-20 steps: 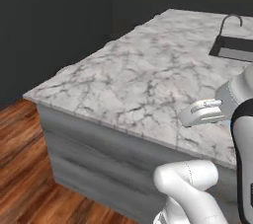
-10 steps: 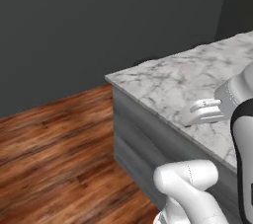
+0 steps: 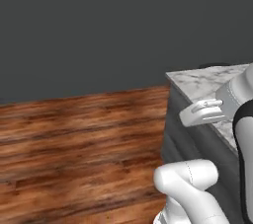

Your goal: Move the bowls from the cabinet to the plates on the dining table.

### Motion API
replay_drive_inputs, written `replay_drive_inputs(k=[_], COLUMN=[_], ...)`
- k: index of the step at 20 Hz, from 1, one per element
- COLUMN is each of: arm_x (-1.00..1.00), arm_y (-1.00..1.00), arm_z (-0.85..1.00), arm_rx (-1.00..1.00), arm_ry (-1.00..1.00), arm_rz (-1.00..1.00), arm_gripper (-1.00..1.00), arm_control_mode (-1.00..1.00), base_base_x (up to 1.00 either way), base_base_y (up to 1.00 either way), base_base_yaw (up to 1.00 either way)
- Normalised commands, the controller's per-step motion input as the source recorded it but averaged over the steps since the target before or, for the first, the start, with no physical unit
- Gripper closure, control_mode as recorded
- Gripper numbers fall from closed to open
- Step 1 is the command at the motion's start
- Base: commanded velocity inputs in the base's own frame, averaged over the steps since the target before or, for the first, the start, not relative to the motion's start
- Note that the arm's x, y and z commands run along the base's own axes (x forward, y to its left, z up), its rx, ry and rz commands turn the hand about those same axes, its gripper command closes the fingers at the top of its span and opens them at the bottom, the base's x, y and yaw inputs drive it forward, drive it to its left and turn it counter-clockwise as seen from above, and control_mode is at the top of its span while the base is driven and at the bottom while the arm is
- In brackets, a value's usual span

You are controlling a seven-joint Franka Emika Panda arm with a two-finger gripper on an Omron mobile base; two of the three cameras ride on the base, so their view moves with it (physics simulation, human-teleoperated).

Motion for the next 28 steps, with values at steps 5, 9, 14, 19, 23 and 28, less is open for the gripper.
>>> replay_drive_inputs(k=[5, 9, 14, 19, 23, 28], arm_x=[0.00, 0.00, 0.00, 0.00, 0.00, 0.00], arm_y=[0.00, 0.00, 0.00, 0.00, 0.00, 0.00], arm_z=[0.00, 0.00, 0.00, 0.00, 0.00, 0.00], arm_rx=[0.00, 0.00, 0.00, 0.00, 0.00, 0.00], arm_ry=[0.00, 0.00, 0.00, 0.00, 0.00, 0.00], arm_rz=[0.00, 0.00, 0.00, 0.00, 0.00, 0.00], arm_gripper=[-1.00, -1.00, -1.00, -1.00, -1.00, -1.00], arm_control_mode=[1.00, 1.00, 1.00, 1.00, 1.00, 1.00], base_base_x=[0.01, 0.27, 0.43, 0.48, 0.83, 0.76], base_base_y=[0.00, 0.00, 0.00, 0.00, 0.00, 0.00], base_base_yaw=[0.58, 0.57, 0.56, 0.59, 0.62, 0.60])
